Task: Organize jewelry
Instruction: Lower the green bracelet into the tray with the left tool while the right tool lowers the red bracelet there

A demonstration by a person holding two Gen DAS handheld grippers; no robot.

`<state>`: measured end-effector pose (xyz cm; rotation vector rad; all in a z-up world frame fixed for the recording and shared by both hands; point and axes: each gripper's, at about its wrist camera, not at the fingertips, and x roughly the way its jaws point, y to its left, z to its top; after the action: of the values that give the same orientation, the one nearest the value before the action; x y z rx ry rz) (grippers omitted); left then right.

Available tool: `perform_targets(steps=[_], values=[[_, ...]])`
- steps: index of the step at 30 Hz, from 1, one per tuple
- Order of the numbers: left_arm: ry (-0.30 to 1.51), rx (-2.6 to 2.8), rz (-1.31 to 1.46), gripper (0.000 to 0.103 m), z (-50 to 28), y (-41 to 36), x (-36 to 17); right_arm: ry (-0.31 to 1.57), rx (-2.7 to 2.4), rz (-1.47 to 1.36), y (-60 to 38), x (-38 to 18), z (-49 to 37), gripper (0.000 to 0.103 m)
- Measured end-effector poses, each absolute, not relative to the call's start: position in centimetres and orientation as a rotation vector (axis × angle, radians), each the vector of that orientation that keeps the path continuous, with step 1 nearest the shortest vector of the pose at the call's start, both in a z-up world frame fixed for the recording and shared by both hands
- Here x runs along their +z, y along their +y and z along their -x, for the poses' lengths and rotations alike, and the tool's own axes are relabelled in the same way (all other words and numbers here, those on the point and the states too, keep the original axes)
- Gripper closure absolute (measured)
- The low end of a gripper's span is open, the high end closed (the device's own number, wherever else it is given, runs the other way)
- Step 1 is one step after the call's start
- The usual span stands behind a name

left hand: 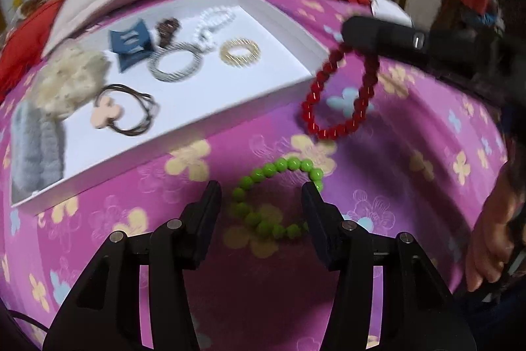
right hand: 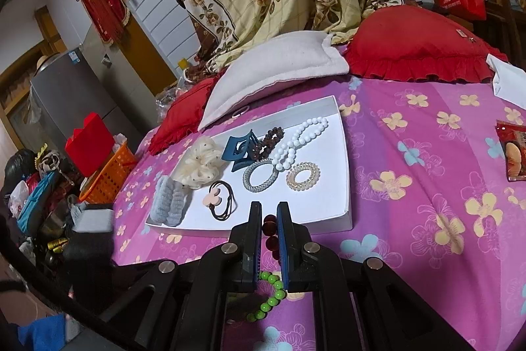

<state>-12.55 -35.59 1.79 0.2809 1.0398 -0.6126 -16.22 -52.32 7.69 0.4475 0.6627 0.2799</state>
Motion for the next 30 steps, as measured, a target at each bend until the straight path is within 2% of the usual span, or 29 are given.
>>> perform_targets(steps=[2, 3, 4, 12, 23, 30], values=[[1.001, -0.615, -0.325, 0.059, 12.9, -36.1, 1.7, 0.663, 0.279, -0.451, -52.4, 7.7, 16.2, 0.095], [0.995, -0.637, -0.335, 0.079, 13.1, -36.4, 1.8, 0.664, 0.278, -0.453, -52.5, 7.6, 16.1, 0.095], [1.011, -0.645, -0.322, 0.095, 13.1, -36.5, 1.9, 0.666, 0.278, -0.452, -52.5, 7.6, 16.1, 0.095], [1.045, -0.646, -0.257, 0.095, 13.7, -36.0, 2.5, 0.659, 0.281, -0.456, -52.7, 7.6, 15.8, 0.095], [0.952, -0.616, -0.114, 0.095, 12.3, -32.3, 9.2, 0.621, 0.308, -0.488, -53.0, 8.5, 16.2, 0.095], [0.929, -0.577, -0.073, 0.095, 10.0, -30.4, 11.5, 0.534, 0.348, -0.522, -53.4, 12.8, 15.3, 0.095]])
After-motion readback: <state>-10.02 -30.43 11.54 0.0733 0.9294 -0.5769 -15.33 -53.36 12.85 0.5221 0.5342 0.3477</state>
